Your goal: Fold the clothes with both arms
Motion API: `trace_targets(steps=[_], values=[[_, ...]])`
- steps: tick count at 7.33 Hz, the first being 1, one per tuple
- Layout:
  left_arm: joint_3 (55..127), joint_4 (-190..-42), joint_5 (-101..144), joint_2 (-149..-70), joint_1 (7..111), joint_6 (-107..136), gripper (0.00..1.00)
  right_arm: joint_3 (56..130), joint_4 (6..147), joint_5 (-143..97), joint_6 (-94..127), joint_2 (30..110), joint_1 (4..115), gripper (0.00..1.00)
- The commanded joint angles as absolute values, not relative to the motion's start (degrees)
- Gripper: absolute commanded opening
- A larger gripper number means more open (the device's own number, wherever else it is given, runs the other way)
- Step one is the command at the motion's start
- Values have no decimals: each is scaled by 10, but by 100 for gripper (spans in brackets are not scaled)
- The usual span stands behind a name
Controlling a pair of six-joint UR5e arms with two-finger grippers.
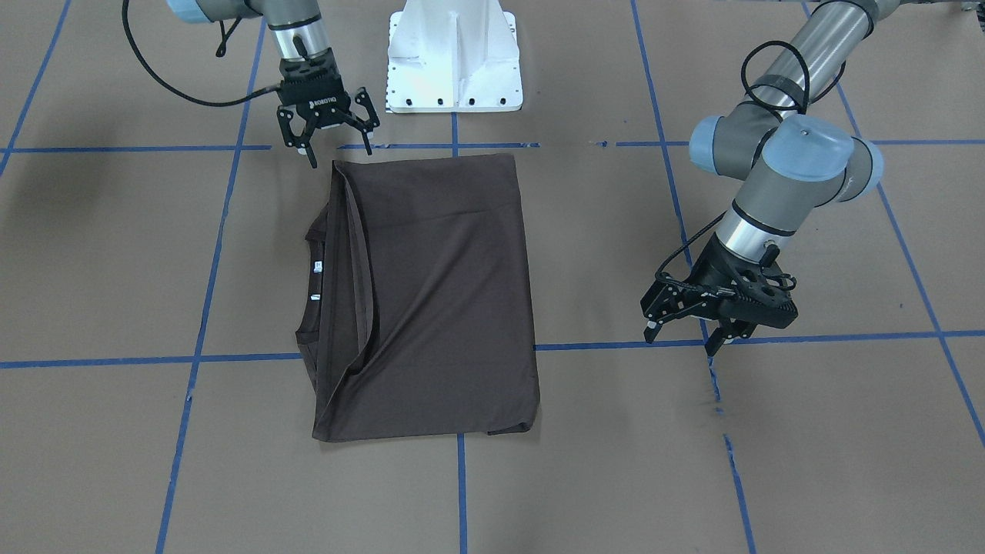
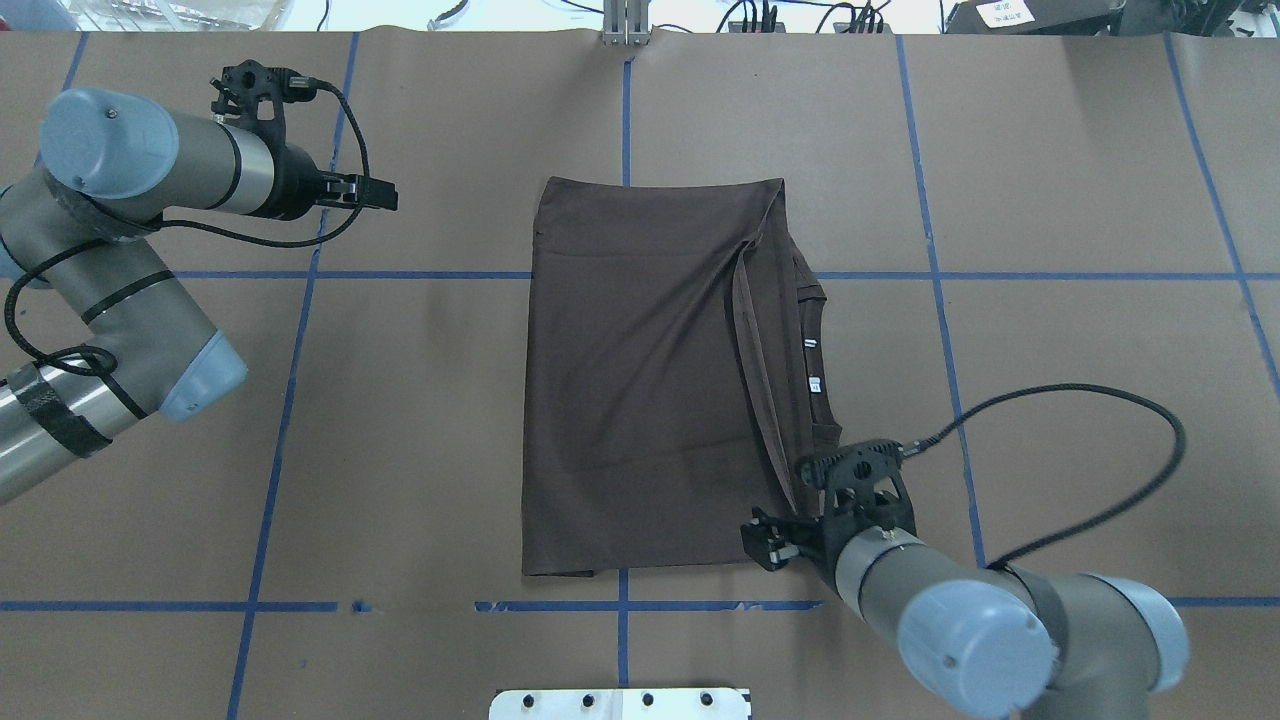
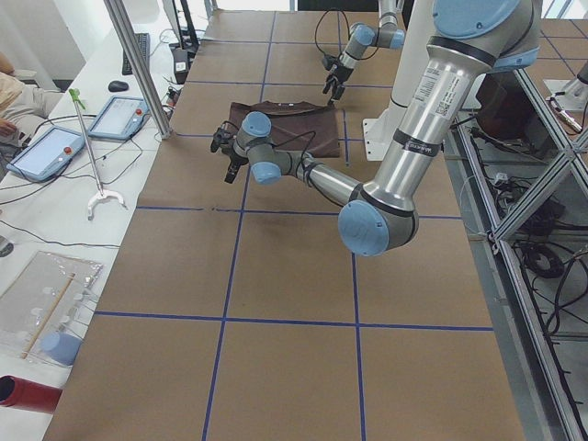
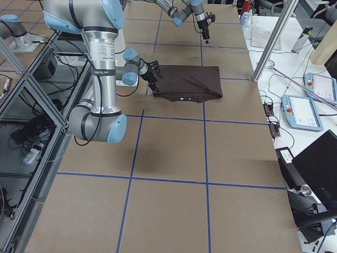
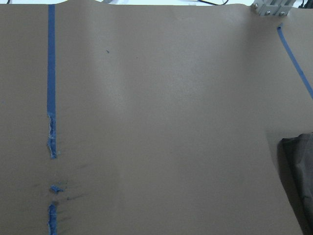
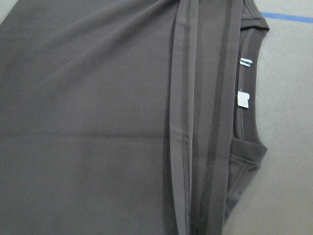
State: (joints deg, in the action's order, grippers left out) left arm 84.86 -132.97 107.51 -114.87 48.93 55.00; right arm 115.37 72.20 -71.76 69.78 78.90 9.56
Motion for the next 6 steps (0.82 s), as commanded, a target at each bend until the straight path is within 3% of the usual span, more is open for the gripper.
trace_targets(steps=[1,6], values=[[850,-1330,1076,-1149,489,555,100,1038,827,-812,635,631,194,100],[847,-1332,1076,-1149,484,556,100,1039,954,-850,565,623,214,100]])
